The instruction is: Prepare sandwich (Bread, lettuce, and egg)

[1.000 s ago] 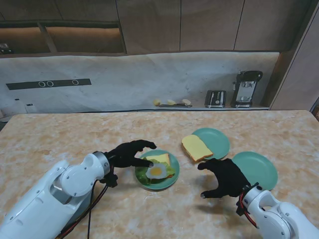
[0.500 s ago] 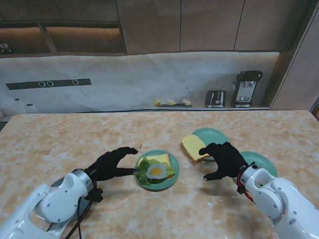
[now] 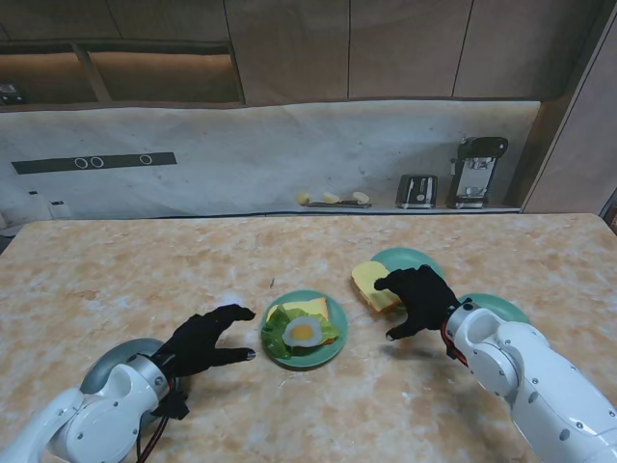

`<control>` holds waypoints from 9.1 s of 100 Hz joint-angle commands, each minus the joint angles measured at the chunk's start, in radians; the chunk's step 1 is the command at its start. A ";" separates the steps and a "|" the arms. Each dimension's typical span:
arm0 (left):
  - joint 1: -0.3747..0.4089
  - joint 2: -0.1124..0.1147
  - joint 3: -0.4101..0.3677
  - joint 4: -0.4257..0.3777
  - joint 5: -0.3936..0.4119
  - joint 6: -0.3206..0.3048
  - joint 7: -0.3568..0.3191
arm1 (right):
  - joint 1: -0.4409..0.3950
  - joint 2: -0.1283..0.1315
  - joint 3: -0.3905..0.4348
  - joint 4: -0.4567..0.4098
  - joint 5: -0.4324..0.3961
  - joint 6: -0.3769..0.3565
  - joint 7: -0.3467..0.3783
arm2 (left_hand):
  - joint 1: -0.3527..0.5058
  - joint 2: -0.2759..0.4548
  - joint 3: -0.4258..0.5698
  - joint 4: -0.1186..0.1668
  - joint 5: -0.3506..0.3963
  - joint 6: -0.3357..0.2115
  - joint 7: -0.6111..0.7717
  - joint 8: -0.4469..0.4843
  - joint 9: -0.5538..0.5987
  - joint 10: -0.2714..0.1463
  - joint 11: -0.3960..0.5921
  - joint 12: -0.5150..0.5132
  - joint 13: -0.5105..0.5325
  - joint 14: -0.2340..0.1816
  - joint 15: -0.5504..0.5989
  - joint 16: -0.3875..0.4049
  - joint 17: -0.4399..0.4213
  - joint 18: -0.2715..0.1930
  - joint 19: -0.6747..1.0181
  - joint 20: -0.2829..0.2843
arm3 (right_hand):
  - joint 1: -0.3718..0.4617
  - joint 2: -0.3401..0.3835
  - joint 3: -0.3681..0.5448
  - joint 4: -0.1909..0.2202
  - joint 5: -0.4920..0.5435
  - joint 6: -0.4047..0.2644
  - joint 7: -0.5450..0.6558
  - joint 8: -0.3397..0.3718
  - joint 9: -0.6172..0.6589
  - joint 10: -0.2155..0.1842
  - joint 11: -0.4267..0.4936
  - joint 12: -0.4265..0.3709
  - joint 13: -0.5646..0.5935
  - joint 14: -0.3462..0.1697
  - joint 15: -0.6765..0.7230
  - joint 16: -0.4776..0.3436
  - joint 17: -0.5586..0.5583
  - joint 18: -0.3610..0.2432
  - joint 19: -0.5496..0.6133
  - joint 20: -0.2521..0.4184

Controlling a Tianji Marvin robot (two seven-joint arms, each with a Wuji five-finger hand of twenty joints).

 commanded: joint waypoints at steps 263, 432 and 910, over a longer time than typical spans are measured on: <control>0.065 -0.004 -0.034 -0.037 0.024 -0.028 0.002 | 0.283 -0.080 -0.368 0.382 0.128 0.170 -0.338 | 0.042 0.028 -0.013 -0.013 0.019 -0.008 0.016 0.004 -0.003 -0.006 0.013 0.017 -0.003 -0.018 0.004 0.002 -0.007 0.006 0.027 0.024 | 0.194 0.112 0.413 -0.079 0.155 0.029 0.249 0.143 0.231 -0.001 0.423 -0.563 0.344 0.022 0.446 0.196 0.423 -0.055 0.368 -0.020; 0.083 -0.013 -0.051 -0.037 0.048 -0.049 0.059 | 0.056 -0.175 -0.068 -0.069 0.566 0.410 -0.276 | 0.044 0.035 -0.012 -0.010 0.028 -0.016 0.020 -0.001 -0.030 -0.009 0.018 0.018 -0.031 -0.029 0.003 -0.002 -0.009 0.004 0.041 0.030 | 0.445 -0.087 0.514 -0.206 0.675 -0.175 0.535 -0.071 0.642 0.070 0.420 -0.577 0.824 0.144 0.568 0.190 0.972 -0.006 0.469 0.047; 0.141 -0.020 -0.079 -0.096 0.013 -0.102 0.086 | 0.106 -0.122 -0.198 -0.093 0.632 0.485 0.043 | 0.038 0.044 -0.013 -0.010 0.042 -0.020 0.020 -0.002 -0.010 -0.015 0.021 0.018 -0.035 -0.036 -0.003 -0.007 -0.019 -0.003 0.035 0.034 | 0.082 0.031 0.168 -0.051 0.000 -0.013 0.034 0.016 -0.032 0.041 0.034 -0.776 0.033 0.039 -0.060 -0.052 0.096 -0.008 -0.093 -0.112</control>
